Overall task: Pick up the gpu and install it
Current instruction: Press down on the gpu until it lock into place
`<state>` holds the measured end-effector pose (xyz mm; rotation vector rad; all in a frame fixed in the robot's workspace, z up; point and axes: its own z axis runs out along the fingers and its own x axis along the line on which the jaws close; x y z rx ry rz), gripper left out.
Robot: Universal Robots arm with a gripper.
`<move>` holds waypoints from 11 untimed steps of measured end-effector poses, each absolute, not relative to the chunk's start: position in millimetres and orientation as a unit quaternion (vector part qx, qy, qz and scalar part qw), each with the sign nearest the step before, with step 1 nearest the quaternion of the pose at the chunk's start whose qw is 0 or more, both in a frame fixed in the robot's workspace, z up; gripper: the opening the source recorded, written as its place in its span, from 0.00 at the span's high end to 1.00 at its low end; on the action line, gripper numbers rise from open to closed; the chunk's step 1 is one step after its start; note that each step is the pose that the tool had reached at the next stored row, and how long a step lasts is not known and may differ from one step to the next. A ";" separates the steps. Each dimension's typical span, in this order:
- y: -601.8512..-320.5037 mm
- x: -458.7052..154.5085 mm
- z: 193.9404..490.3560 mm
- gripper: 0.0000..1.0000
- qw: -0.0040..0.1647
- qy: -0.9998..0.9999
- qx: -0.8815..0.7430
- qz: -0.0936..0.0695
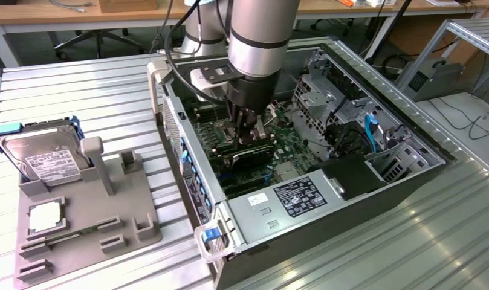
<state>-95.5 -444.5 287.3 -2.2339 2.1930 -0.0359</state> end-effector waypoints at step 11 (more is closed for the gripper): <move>-444.4 -90.8 284.7 0.89 0.005 0.717 -0.697 -0.012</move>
